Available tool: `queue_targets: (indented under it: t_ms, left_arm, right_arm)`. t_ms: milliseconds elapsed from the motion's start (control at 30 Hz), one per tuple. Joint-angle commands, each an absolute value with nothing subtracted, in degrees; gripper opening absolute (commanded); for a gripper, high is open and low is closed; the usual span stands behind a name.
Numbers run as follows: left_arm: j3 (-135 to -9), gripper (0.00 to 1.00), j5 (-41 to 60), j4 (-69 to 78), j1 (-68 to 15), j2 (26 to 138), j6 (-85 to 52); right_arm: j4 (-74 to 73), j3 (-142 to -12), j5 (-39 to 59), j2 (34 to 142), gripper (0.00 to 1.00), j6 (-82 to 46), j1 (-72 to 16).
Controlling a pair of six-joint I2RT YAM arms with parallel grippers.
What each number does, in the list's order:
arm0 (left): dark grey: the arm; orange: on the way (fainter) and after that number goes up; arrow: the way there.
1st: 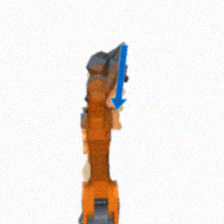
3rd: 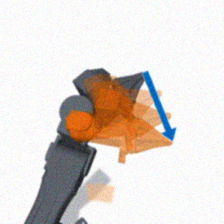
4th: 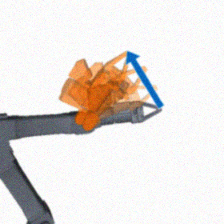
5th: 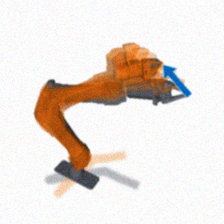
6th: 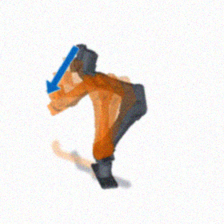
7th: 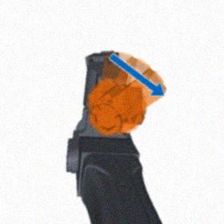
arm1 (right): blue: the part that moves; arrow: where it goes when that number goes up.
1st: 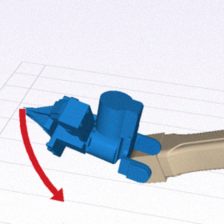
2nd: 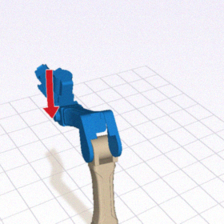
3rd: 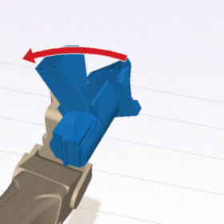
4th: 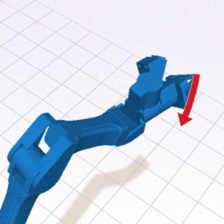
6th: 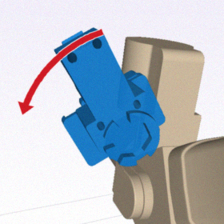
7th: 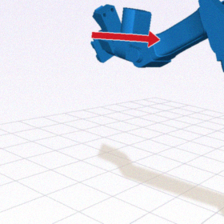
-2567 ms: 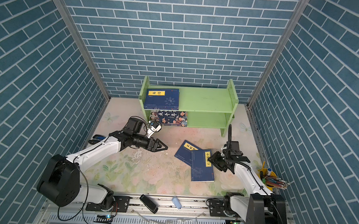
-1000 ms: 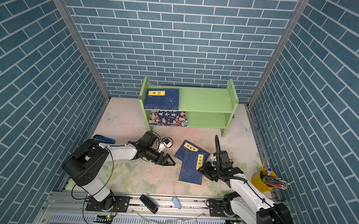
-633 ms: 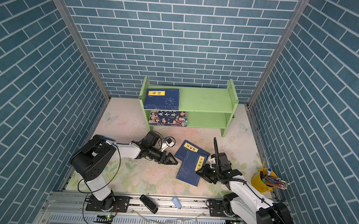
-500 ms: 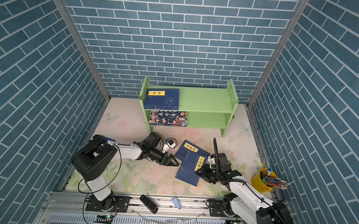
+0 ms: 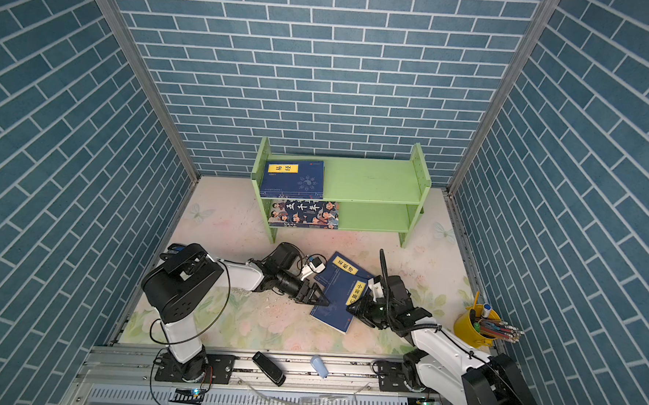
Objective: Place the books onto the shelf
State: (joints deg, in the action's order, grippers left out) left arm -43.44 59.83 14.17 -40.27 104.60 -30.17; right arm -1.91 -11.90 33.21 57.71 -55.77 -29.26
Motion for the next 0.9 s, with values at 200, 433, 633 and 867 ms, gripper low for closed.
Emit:
queue_targets:
  t_ms: [200,433,633,867]
  left_arm:
    - [-46.1,0.78,60.4,7.5,-40.6,104.9,-26.9]
    - [-45.5,0.76,60.2,5.3,-40.6,102.1,-24.9]
    - [-45.3,0.81,58.9,1.9,-39.6,99.8,-21.9]
    - [-45.1,0.88,58.7,-5.5,-35.4,93.5,-15.1]
  right_arm:
    - [-10.9,-9.3,33.8,56.8,0.24,-60.6,-31.2]
    - [-8.2,-9.4,32.6,51.8,0.04,-60.7,-31.3]
    - [-6.7,-9.6,32.0,49.6,0.00,-60.3,-31.2]
    - [-5.2,-11.8,34.1,47.3,0.00,-59.0,-31.3]
